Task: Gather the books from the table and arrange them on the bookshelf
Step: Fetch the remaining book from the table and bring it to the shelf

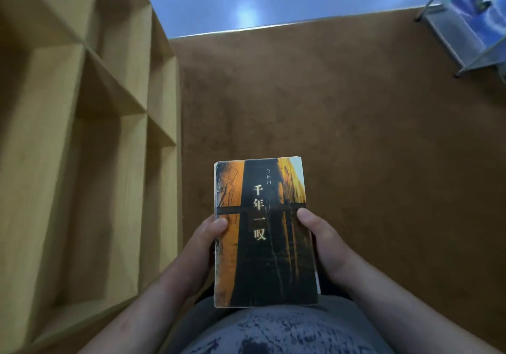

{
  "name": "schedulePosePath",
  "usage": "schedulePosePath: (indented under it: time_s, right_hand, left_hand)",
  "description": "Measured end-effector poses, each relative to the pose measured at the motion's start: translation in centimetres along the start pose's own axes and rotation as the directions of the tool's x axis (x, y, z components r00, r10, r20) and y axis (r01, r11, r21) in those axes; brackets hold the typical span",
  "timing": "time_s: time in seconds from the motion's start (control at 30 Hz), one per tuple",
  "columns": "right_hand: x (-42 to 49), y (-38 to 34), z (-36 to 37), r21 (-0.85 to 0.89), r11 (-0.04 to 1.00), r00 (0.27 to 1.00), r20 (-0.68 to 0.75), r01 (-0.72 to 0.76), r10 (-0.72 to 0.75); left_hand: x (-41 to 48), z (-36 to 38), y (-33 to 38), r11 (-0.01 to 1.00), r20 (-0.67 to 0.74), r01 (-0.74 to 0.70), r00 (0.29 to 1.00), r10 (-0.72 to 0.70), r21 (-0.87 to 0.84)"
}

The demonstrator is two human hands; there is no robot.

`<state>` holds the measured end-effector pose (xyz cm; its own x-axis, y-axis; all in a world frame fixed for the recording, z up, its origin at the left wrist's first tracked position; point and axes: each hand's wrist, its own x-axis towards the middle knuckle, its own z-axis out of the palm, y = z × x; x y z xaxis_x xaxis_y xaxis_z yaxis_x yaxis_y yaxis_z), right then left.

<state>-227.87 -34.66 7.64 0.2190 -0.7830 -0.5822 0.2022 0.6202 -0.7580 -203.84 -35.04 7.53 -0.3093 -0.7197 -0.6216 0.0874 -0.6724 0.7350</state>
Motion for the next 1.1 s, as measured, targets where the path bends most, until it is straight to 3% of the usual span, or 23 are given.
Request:
schedulePosePath:
  time_s: [0.2, 0.5, 0.8, 0.97, 1.1]
  right_hand:
    - [4.9, -5.6, -2.5, -0.165, 0.986, 0.972, 0.222, -0.040, 0.077]
    - [9.8, -12.5, -3.8, -0.497, 0.867, 0.866, 0.426, -0.016, 0.261]
    - [15.5, -13.5, 0.6, -0.665, 0.746, 0.649, 0.586, 0.043, 0.485]
    - [18.7, -12.9, 5.5, -0.686, 0.727, 0.620, 0.585, 0.034, 0.523]
    - [20.9, -13.3, 10.4, -0.684, 0.725, 0.534, 0.645, 0.085, 0.547]
  left_hand:
    - [1.7, 2.6, 1.3, 0.989, -0.219, -0.089, 0.974, 0.061, -0.119]
    - [2.1, 8.7, 1.5, 0.918, -0.565, -0.235, 0.825, 0.016, -0.318]
    - [1.2, 7.7, 0.8, 0.829, -0.741, -0.425, 0.671, 0.018, -0.365]
    - [0.5, 4.4, 0.3, 0.797, -0.773, -0.463, 0.635, -0.007, -0.388]
    - [0.0, 1.5, 1.2, 0.779, -0.788, -0.507, 0.615, 0.027, -0.369]
